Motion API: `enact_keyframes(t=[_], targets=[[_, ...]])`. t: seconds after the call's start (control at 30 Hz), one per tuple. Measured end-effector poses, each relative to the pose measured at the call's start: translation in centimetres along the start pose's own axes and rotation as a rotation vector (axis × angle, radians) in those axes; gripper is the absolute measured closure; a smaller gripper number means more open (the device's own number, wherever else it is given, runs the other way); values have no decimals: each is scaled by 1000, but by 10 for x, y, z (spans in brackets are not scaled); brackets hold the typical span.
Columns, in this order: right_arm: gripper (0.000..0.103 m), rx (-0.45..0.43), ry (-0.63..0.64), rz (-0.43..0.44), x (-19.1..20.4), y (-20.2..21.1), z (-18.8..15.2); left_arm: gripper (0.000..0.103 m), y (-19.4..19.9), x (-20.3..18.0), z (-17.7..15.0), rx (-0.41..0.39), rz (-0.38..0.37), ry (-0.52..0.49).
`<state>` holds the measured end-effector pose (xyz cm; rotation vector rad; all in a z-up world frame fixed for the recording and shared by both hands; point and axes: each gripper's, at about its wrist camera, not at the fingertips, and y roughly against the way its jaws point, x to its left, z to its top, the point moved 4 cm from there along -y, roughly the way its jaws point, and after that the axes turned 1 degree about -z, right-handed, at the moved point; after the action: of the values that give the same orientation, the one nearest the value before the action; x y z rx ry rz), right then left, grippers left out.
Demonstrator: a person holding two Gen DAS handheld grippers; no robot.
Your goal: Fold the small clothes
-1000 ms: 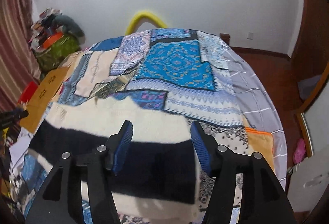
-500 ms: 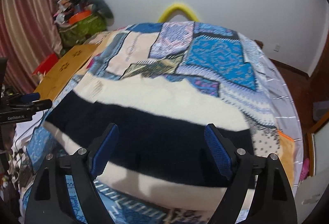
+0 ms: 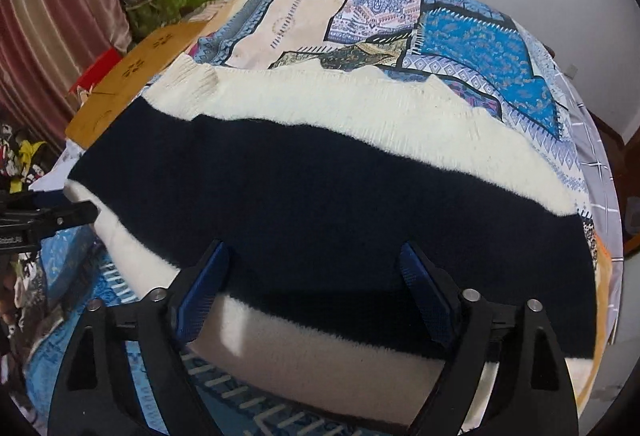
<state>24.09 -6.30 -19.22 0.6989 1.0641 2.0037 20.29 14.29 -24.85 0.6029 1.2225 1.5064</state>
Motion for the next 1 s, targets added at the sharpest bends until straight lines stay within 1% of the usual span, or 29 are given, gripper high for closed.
enact_keyframes(t=[0.1,0.23,0.37,0.4,0.57,0.6,0.67,0.77,0.87,0.9,1.0], targets=[[15,4,-29,27,-5,5,-2,23,-2,-3,-4,11,-47,35],[15,8,-29,25,-7,8,-5,20,-6,-7,-2,15,-98,90],[15,4,-25,23,-12,12,-9,20,-17,-9,0,70,-225,190],[15,4,-25,22,-13,13,-10,20,-18,-10,0,77,-244,205],[15,0,-37,26,-20,16,-15,20,-22,-17,8,69,-278,237],[15,-1,-37,28,-21,17,-16,20,-24,-19,9,73,-316,255],[15,-4,-34,28,-22,17,-17,20,-30,-20,11,78,-356,294],[15,-11,-33,30,-23,19,-20,20,-34,-22,17,69,-373,314],[15,-15,-34,33,-23,20,-23,20,-37,-16,22,66,-375,390],[15,-17,-35,34,-24,20,-23,21,-39,-14,24,64,-370,430],[15,-19,-38,36,-24,21,-24,26,-41,-14,30,52,-334,457]])
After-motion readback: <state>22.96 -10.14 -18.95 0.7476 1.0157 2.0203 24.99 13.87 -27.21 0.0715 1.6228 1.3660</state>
